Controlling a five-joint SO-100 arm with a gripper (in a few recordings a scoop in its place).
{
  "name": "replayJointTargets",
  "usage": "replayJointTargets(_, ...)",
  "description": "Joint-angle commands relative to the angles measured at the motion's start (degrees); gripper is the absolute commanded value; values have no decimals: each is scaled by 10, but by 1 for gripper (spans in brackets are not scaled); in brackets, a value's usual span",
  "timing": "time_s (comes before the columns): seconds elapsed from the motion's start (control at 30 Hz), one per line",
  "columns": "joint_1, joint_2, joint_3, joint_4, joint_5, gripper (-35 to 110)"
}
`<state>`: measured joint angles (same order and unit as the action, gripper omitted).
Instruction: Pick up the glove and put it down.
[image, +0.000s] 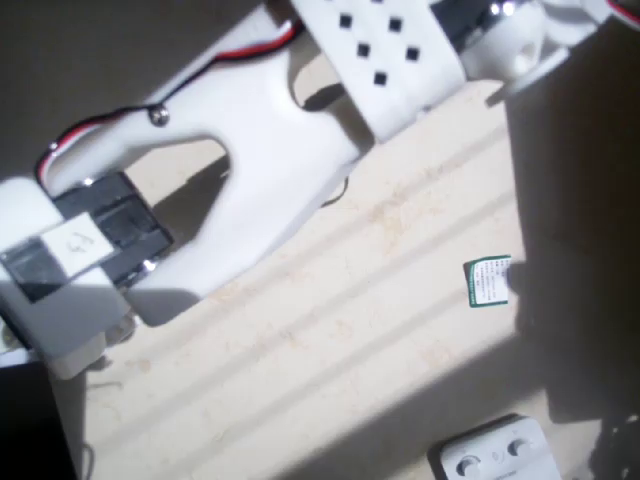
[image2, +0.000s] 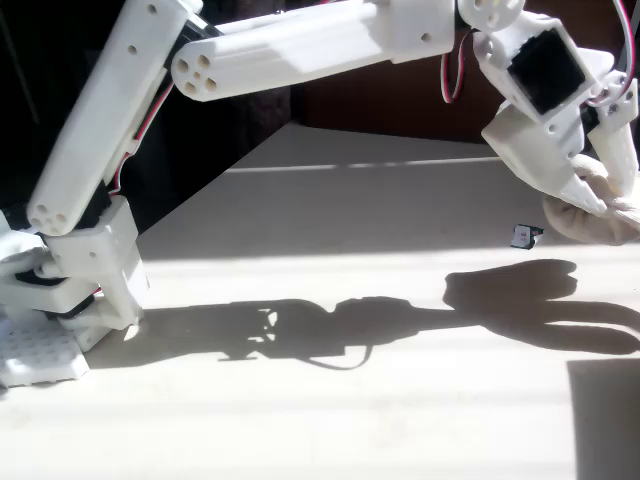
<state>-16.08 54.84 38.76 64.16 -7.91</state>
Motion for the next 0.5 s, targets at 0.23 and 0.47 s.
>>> replayJointTargets(0.23, 153, 84, -26, 46, -4, 0)
replayJointTargets(0.47, 243, 85, -21, 54, -61, 0)
